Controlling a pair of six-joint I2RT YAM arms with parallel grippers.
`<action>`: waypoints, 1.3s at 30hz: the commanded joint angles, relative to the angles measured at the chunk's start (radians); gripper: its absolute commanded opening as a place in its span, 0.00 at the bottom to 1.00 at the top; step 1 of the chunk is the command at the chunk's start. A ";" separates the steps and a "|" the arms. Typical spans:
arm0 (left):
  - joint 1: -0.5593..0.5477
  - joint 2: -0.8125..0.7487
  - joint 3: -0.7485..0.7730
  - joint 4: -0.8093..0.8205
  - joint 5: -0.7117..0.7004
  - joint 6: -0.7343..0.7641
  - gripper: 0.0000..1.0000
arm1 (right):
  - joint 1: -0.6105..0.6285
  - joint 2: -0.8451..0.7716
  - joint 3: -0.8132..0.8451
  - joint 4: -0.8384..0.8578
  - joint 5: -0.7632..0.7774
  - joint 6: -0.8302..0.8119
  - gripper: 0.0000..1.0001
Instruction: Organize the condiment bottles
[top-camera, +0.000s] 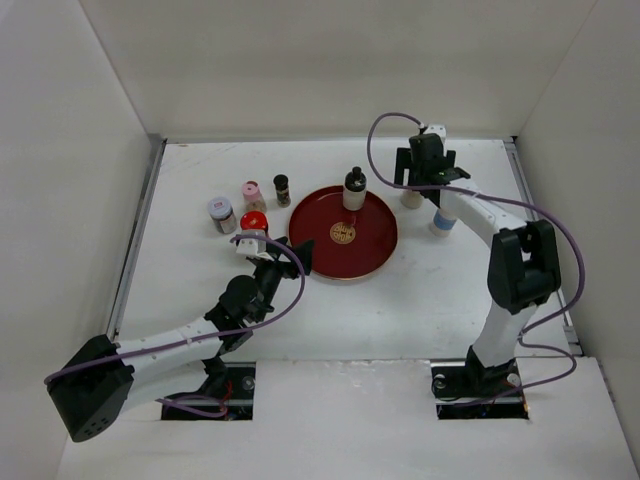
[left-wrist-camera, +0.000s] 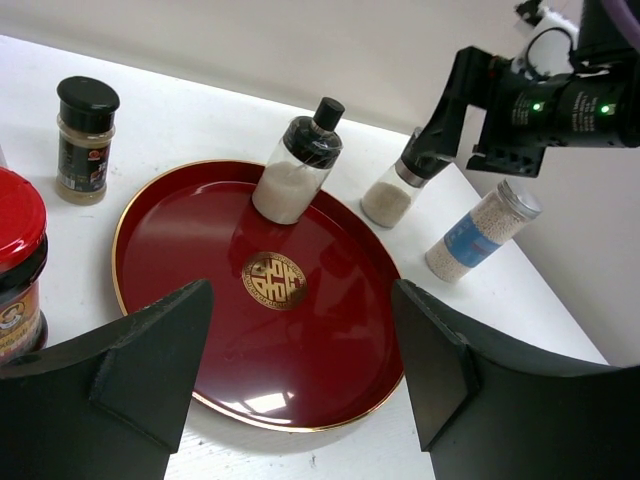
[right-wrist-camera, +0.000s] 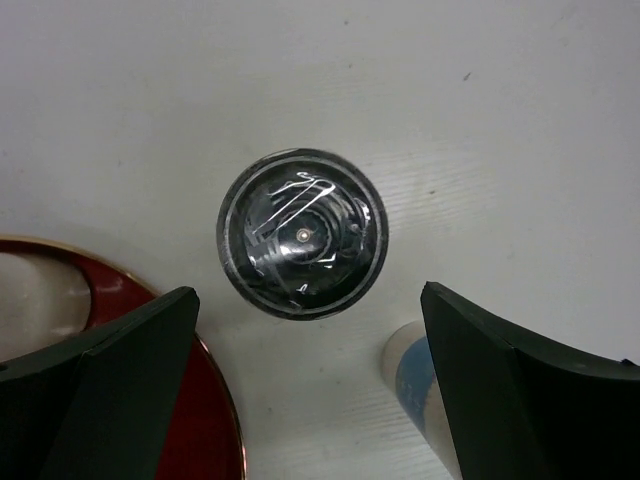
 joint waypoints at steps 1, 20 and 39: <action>0.001 0.002 -0.001 0.050 0.004 -0.010 0.71 | -0.002 0.028 0.086 -0.022 -0.055 -0.016 1.00; 0.006 0.007 -0.002 0.052 0.007 -0.010 0.71 | -0.039 0.072 0.166 0.045 -0.023 -0.009 0.54; 0.013 -0.012 -0.009 0.050 0.004 -0.010 0.71 | 0.199 -0.209 -0.120 0.228 -0.039 0.050 0.54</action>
